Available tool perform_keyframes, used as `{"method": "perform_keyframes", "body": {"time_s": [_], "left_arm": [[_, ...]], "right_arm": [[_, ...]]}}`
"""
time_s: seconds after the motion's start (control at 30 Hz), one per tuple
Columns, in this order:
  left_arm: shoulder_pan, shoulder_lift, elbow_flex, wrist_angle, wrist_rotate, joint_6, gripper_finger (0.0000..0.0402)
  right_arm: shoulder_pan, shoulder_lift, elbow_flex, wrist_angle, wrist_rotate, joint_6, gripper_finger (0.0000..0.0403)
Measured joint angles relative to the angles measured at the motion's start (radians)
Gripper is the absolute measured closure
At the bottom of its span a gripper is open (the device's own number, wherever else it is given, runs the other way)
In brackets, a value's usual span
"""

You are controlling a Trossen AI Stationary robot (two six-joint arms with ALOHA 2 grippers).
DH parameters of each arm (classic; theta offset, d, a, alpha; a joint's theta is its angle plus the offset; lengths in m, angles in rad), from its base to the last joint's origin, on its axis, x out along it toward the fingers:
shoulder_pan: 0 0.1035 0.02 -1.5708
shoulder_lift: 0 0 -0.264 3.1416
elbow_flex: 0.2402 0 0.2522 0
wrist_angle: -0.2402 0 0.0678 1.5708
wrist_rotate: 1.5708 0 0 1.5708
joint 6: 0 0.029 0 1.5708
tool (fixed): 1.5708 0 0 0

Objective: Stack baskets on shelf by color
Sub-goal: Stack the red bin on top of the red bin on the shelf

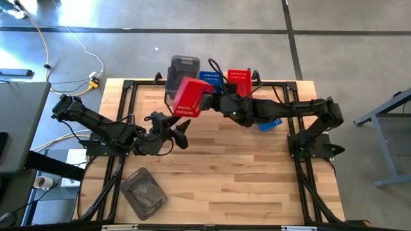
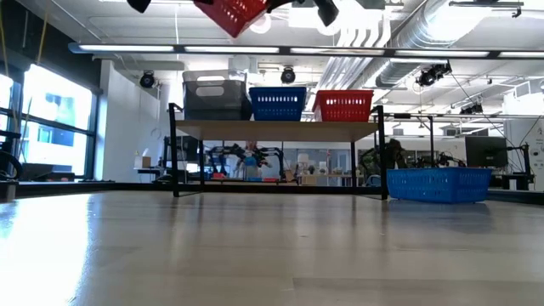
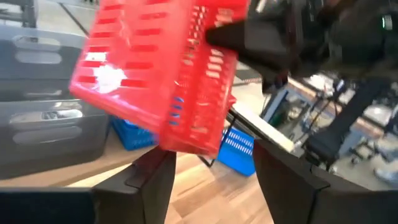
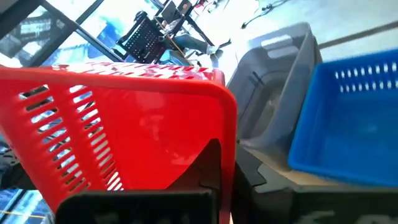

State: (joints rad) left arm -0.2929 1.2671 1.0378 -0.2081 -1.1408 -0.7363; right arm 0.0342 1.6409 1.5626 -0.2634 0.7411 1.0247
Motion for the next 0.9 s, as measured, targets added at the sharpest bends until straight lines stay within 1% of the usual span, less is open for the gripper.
{"method": "perform_keyframes", "body": {"time_s": [0.13,0.23,0.33,0.47,0.6,0.77,0.9], "left_arm": [[0.000,0.000,0.000,0.000,0.036,0.073,0.0194],[0.000,0.000,0.000,0.000,0.037,0.078,0.0197],[0.000,0.000,0.000,-0.001,0.036,0.116,0.0199],[0.000,-0.001,0.000,-0.002,0.034,0.164,0.0199],[0.000,-0.005,0.001,-0.003,0.033,0.167,0.0199],[0.012,-0.005,0.001,-0.004,0.034,0.167,0.0199],[0.031,-0.005,0.001,-0.004,0.056,0.186,0.0201]], "right_arm": [[-0.025,0.000,0.041,-0.034,-0.015,-0.062,0.0402],[-0.043,0.000,0.073,-0.081,-0.018,-0.100,0.0402],[-0.061,0.000,0.106,-0.149,-0.020,-0.139,0.0402],[-0.090,0.000,0.174,-0.272,-0.049,-0.184,0.0402],[-0.126,0.000,0.253,-0.410,-0.079,-0.244,0.0402],[-0.189,0.000,0.367,-0.588,-0.147,-0.324,0.0403],[-0.253,0.000,0.449,-0.706,-0.203,-0.377,0.0403]]}}
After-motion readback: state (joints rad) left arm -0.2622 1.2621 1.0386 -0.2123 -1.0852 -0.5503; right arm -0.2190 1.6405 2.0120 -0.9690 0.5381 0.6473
